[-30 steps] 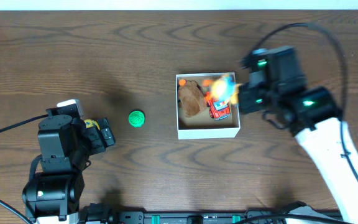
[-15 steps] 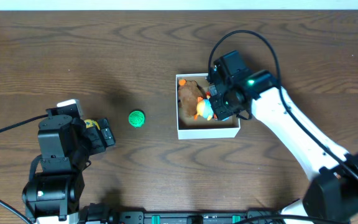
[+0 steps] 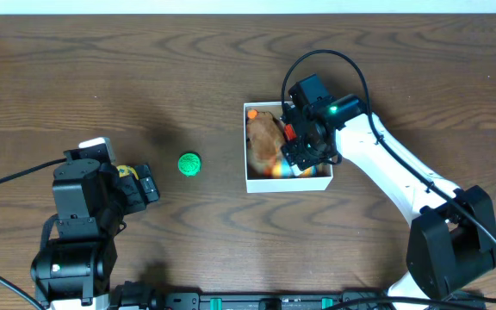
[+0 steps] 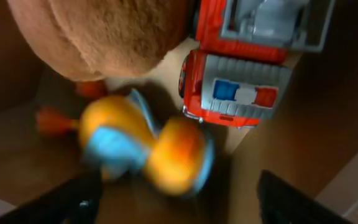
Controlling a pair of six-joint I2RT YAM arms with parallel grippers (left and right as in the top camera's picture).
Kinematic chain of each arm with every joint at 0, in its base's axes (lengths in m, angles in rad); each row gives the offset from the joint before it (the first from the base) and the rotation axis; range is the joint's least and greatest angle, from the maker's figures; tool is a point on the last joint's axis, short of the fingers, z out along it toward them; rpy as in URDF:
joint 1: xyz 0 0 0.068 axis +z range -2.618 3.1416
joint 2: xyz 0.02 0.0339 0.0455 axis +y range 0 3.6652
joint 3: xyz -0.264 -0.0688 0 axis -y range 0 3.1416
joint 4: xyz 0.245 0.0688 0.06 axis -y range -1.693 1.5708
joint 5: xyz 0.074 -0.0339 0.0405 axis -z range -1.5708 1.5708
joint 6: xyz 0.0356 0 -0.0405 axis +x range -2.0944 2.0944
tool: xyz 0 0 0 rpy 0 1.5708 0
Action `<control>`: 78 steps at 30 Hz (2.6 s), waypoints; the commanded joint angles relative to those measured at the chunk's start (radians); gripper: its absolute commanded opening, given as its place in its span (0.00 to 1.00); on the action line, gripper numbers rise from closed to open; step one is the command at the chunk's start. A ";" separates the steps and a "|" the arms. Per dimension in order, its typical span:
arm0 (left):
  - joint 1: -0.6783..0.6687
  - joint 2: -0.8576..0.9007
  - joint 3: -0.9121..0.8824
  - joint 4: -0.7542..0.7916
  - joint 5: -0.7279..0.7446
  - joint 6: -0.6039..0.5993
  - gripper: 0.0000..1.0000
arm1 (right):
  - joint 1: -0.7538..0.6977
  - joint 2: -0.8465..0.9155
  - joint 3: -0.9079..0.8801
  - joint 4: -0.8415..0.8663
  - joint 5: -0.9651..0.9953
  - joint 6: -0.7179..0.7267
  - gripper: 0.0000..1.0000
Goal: Pack container
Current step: 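Place the duck figure into the box and withdraw the right gripper, then grasp the yellow lettered ball with the left gripper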
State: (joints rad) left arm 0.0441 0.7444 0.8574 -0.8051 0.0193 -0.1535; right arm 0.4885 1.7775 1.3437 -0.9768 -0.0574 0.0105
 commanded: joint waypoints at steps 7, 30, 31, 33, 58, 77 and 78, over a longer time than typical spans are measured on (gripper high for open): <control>0.003 -0.001 0.018 -0.002 -0.005 -0.001 0.98 | 0.021 -0.035 0.026 -0.003 0.031 -0.008 0.73; 0.004 0.172 0.115 -0.056 0.028 0.002 0.98 | -0.648 -0.331 0.056 -0.183 -0.037 0.263 0.99; 0.008 0.208 0.142 -0.069 -0.001 -0.005 0.98 | -0.662 -0.330 0.037 -0.182 -0.037 0.256 0.99; 0.032 0.296 0.213 -0.101 -0.031 -0.017 0.98 | -0.684 -0.327 -0.003 -0.179 -0.037 0.242 0.99; 0.192 1.068 0.338 -0.114 0.008 -0.055 0.97 | -0.698 -0.324 -0.151 -0.105 -0.037 0.242 0.99; 0.192 1.087 0.336 -0.156 0.025 -0.055 0.46 | -0.698 -0.324 -0.151 -0.109 -0.037 0.235 0.99; 0.192 1.086 0.336 -0.159 0.025 -0.055 0.45 | -0.698 -0.324 -0.151 -0.109 -0.037 0.235 0.99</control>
State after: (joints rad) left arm 0.2321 1.8263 1.1896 -0.9524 0.0452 -0.2092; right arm -0.1989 1.4525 1.1946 -1.0840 -0.0906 0.2584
